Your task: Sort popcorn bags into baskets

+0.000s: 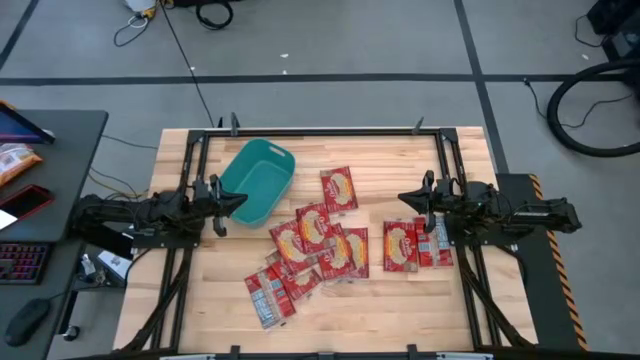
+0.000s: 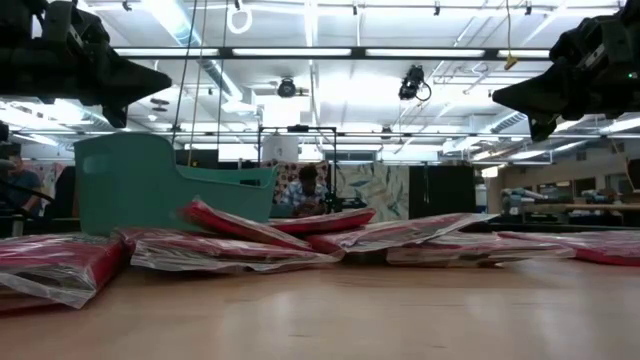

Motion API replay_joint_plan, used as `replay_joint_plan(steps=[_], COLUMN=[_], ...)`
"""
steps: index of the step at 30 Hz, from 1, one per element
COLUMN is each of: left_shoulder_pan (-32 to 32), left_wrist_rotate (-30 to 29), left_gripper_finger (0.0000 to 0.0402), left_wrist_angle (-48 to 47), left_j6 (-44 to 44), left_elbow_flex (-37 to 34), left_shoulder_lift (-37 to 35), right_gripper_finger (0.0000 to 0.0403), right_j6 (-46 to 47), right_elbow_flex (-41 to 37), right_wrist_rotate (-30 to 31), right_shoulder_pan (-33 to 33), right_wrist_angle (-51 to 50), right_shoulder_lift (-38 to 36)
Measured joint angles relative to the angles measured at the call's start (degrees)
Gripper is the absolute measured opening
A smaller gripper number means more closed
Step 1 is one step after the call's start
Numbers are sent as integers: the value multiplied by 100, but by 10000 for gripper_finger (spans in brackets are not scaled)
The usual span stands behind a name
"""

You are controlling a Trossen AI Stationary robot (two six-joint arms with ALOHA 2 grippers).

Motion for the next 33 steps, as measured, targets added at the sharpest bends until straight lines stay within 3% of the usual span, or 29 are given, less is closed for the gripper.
replay_joint_plan(steps=[13, 18, 22, 28, 33], left_shoulder_pan=[1, 2, 1, 2, 2], left_wrist_rotate=[2, 2, 1, 2, 2], left_gripper_finger=[23, 23, 23, 23, 23], left_wrist_angle=[2, 142, 519, 728, 715], left_j6=[-10, -773, -1358, -1082, -907], left_elbow_flex=[1, 0, 1, 0, 0], left_shoulder_lift=[1, 2, 2, 0, 0], right_gripper_finger=[13, 13, 13, 13, 13], right_j6=[0, -112, -532, 355, 509], right_elbow_flex=[0, 0, 2, 2, 2], right_wrist_rotate=[0, 46, 1098, 2411, 2118], right_shoulder_pan=[-1, 0, -48, -54, -54], right_wrist_angle=[-2, 59, 968, 1993, 1865], right_shoulder_lift=[0, 1, 0, 0, 2])
